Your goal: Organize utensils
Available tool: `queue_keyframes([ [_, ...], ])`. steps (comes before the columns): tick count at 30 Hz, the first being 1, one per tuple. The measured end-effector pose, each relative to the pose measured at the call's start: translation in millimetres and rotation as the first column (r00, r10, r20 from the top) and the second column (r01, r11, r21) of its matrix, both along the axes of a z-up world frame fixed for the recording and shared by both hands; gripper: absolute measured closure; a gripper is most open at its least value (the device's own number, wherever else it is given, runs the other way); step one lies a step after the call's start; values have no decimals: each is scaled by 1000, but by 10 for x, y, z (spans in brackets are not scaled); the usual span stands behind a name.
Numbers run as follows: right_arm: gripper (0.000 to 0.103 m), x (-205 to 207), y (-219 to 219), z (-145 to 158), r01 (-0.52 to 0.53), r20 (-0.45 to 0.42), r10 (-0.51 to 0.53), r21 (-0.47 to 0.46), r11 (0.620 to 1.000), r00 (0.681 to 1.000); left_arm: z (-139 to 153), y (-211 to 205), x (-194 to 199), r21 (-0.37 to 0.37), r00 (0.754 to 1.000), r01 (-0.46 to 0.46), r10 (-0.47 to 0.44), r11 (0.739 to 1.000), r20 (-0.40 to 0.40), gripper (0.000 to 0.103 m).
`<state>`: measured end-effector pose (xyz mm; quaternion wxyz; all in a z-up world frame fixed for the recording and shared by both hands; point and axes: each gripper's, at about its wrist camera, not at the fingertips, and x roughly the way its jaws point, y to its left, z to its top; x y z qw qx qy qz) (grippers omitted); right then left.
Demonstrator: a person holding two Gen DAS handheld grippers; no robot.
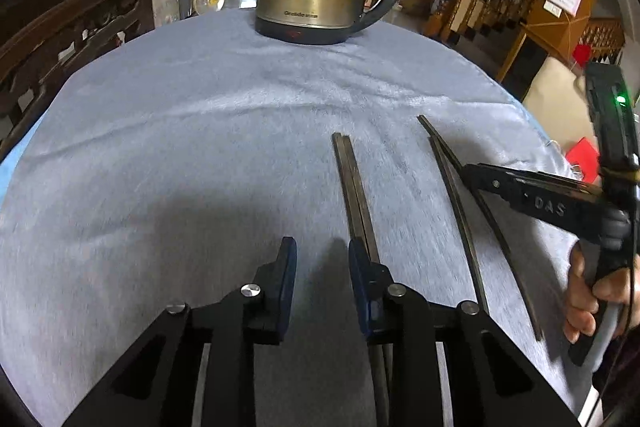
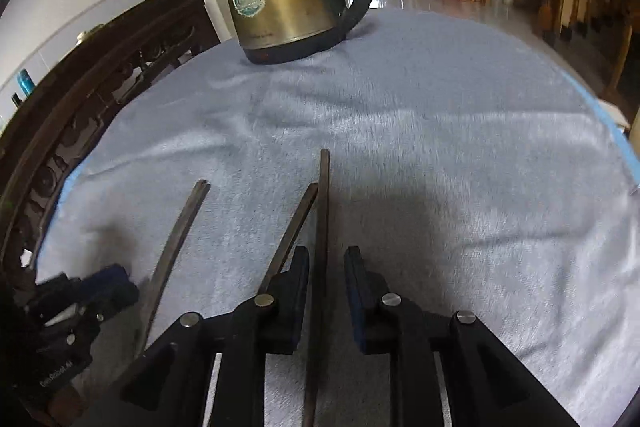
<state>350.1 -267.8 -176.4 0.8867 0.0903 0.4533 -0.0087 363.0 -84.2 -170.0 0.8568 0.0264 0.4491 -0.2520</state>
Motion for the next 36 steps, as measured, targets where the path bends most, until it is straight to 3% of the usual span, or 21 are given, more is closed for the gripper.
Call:
queue_keyframes([
  [5,87,-23,-127,-10,17,13,-18,36,999,1000,15,-87,220,-25,999,8,-9,1000,-33,75],
  [14,87,-104,-210,-59,31,91,-40,95,995,995,21,-251,318,15,1000,26,-26,1000,-6,73],
  [19,87,-105,-263,-58,23,93,-35,125,992,995,23,-306,484,21,999,34,-33,999,-27,70],
  [22,89,-118,-301,-62,13,95,-27,145,989,995,29,-391,536,56,999,50,-48,997,-24,61],
  [27,90,-126,-350,-78,16,97,-34,179,984,995,22,-486,475,166,996,84,-88,983,18,61],
  [36,90,-136,-371,-89,15,100,-36,201,979,994,48,-184,472,61,996,75,-71,995,-53,61],
])
